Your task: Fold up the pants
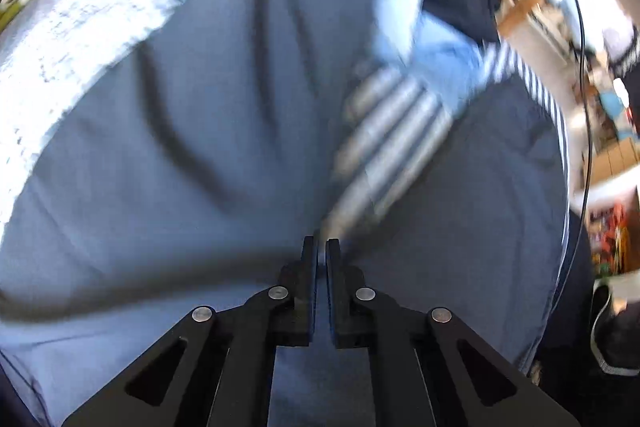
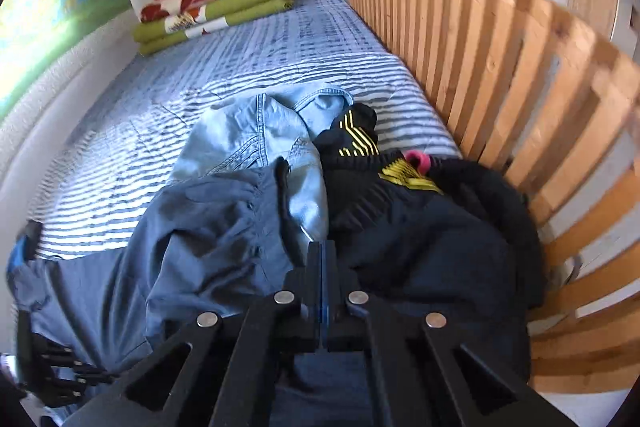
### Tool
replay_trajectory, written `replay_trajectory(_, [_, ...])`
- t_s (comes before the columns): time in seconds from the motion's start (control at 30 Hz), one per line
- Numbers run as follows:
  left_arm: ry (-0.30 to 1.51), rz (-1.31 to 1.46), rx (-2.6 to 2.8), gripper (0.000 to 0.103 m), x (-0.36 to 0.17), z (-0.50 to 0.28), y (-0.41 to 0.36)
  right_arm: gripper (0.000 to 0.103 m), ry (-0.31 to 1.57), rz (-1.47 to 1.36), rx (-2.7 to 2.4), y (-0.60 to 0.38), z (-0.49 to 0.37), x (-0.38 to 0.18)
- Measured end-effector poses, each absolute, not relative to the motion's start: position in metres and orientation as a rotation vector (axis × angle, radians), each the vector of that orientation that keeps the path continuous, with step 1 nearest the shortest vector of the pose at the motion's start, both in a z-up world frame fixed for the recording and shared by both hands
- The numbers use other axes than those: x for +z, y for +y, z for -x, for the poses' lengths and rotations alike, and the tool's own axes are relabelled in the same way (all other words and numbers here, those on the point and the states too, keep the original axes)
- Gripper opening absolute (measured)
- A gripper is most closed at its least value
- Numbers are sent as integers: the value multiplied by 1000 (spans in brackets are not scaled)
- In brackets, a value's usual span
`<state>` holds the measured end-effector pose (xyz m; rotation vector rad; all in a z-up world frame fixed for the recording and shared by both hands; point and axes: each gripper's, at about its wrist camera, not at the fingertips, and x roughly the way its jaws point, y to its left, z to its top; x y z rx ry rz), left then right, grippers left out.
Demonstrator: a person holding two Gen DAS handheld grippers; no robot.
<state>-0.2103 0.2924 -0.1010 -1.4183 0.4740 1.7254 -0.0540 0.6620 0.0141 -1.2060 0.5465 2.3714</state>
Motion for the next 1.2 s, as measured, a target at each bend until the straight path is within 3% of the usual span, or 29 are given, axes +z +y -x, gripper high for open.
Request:
replay_trajectory(0.13, [516,1401,1733,17,-104,206,299,3,682,1221,2421,662,58,11])
replay_trajectory(0.2, [505,1396,1746,20,-100,210,298,19,668,1248,2427,660,76,12])
replay_trajectory(0.23, [513,1390,1760,20,-98,212,296,33,645,1259,2428,658,85,11])
replay_trajectory(0.27, [517,1385,1773,21,-96,214,295,36,625,1272,2426,656,94,10])
replay_trajectory(0.43, [453,1394,1825,21,-91,233,282,36,598,1366,2361,654,127,-10])
replay_trajectory(0.5, [439,1404,1829,31,-93,240,284,22,547,1392,2352,648,133,-15])
replay_trajectory(0.53, [446,1406,1830,32,-95,241,286,4,520,1401,2354,646,136,-16])
replay_trajectory(0.63, [447,1380,1797,25,-94,239,294,3,438,1375,2412,634,129,-4])
replay_trajectory(0.67, [461,1370,1793,11,-93,235,295,3,401,1367,2427,632,125,1])
replay_trajectory(0.7, [481,1364,1781,4,-93,231,296,3,383,1354,2449,633,120,7])
replay_trajectory(0.8, [491,1363,1720,4,-91,218,297,3,397,1261,2528,648,93,26])
replay_trajectory(0.93, [517,1343,1710,4,-82,206,297,3,479,1311,2452,672,74,8])
replay_trajectory(1.0, [484,1334,1729,11,-72,211,295,4,458,1356,2434,671,74,2])
replay_trajectory(1.1, [459,1309,1794,16,-56,223,285,14,457,1336,2421,672,80,11])
replay_trajectory(1.17, [423,1312,1821,17,-45,232,265,37,418,1281,2433,670,88,23])
replay_trajectory(1.2, [419,1310,1855,17,-38,236,259,42,399,1263,2450,670,94,27])
